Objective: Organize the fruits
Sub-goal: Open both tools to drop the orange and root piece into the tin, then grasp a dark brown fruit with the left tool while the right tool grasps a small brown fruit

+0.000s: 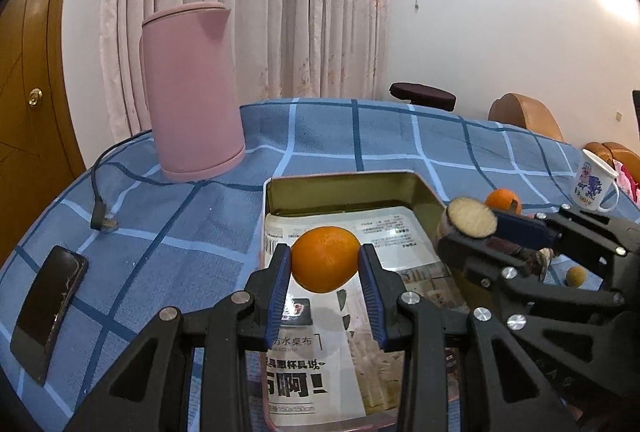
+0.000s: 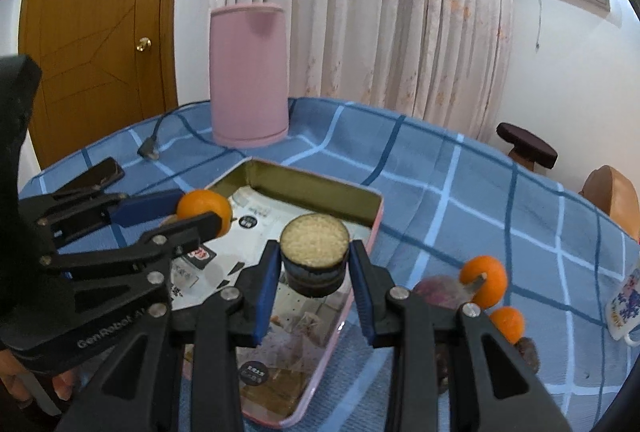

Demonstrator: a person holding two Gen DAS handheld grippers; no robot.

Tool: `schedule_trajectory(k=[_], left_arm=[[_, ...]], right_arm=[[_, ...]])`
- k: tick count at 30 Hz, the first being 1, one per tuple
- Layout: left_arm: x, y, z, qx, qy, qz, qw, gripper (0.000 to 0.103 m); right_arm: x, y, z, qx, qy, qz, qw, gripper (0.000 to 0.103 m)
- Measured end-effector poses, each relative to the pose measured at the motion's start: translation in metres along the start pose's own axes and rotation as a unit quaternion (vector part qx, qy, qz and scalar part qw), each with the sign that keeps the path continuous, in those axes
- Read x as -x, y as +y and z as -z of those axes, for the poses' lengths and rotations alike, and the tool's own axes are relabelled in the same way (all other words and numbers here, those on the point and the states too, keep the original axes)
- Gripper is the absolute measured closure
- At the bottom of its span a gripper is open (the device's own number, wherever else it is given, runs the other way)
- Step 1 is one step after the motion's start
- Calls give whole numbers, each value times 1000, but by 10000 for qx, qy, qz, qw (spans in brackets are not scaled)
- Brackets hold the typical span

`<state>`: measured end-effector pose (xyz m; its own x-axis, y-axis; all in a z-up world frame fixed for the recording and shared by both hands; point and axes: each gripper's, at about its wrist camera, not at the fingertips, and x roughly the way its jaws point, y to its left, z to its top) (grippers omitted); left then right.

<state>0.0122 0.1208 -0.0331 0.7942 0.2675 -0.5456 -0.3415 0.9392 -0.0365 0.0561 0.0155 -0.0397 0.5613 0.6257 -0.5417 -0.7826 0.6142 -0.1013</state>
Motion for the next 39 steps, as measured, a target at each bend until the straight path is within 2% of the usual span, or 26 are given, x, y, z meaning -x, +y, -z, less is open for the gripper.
schedule_trajectory(k=[10,12,14,16,20,23,28,30,35,37,39], left_arm=[[-6,4,1,38,144,-104,9998,66],[-6,7,1,87,140,-147,9998,65],[-4,8,1,97,128,-117,9998,65],[-2,6,1,65,120,-122,9998,62],[5,0,3,76,51,-17,10000,46],[9,-9,4,62,3,166,9998,45],[14,-42,7,-169,18,499,9986,45],[14,-53,9,-266,26,594,9979,45],[14,-86,10,-555,79,790,9953,45],[14,-96,9,-637,99,884,9940,45],[13,-109,10,-754,133,987,9922,45]], right_arm=[[-17,5,6,48,347,-171,9992,64],[-17,7,6,77,345,-215,9991,58],[-12,10,7,157,243,-242,9993,41],[-5,12,9,234,135,-141,9995,34],[19,-6,20,54,-65,179,9998,34],[45,-39,32,-274,-183,460,9984,29],[79,-96,57,-828,-147,1183,9894,28],[86,-111,66,-990,-91,1352,9858,28],[86,-137,84,-1307,246,1485,9799,29],[85,-142,85,-1364,292,1422,9800,35],[81,-142,86,-1298,447,1453,9798,38]])
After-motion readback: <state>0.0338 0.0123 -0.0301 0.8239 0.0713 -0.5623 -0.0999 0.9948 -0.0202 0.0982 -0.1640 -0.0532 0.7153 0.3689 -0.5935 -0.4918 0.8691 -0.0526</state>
